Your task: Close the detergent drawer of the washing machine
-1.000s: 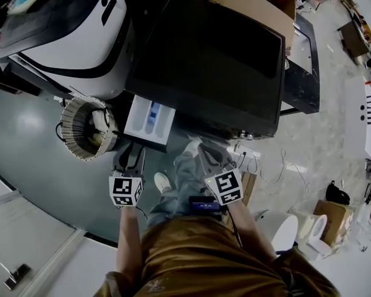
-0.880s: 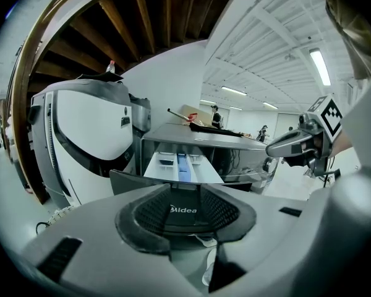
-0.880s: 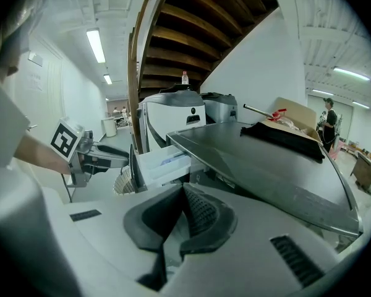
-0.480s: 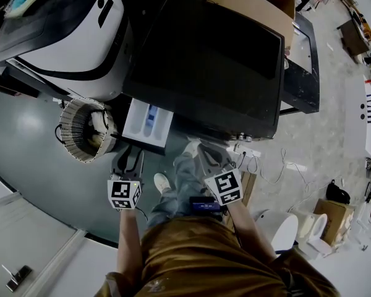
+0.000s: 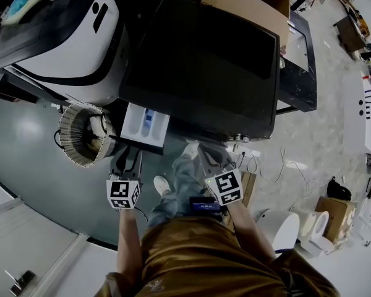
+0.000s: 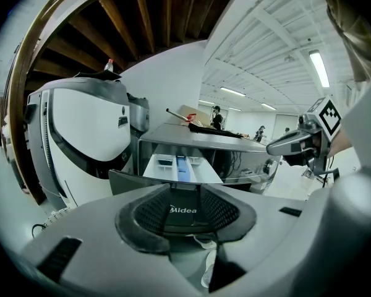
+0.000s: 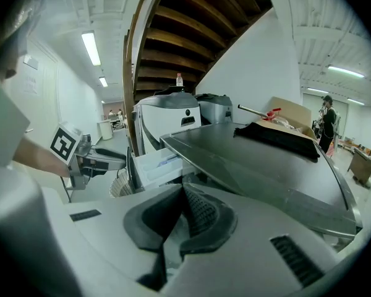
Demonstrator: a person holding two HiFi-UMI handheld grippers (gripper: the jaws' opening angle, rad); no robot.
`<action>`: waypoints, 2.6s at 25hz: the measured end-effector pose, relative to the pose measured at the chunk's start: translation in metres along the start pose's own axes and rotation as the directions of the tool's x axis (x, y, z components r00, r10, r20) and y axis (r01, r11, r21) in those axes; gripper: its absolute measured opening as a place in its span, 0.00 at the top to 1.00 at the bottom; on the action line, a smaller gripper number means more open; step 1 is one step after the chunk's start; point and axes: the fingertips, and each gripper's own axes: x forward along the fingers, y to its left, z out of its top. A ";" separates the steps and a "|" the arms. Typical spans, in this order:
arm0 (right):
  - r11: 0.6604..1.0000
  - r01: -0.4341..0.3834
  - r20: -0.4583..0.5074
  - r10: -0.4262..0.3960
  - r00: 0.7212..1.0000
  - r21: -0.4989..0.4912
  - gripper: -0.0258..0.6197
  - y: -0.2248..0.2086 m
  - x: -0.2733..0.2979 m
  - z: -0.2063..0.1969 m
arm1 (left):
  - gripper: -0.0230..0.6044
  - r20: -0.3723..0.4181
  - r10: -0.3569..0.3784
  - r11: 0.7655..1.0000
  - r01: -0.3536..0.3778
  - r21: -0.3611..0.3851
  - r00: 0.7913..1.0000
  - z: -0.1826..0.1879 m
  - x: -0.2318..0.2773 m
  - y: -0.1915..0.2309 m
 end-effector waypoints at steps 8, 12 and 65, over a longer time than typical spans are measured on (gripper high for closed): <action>0.999 0.032 0.009 -0.033 0.999 0.013 0.94 -0.009 -0.004 0.004 | 0.71 0.003 -0.014 1.000 0.014 -0.001 1.000 0.003 0.005 0.002; 0.999 0.038 0.018 -0.039 0.999 0.017 0.94 -0.011 -0.006 0.009 | 0.71 -0.004 -0.017 1.000 0.017 -0.001 1.000 0.003 0.005 0.000; 0.996 0.086 0.009 -0.087 0.996 0.026 0.94 -0.035 -0.002 0.013 | 0.71 0.014 -0.035 0.999 0.036 -0.018 0.999 0.026 0.046 0.008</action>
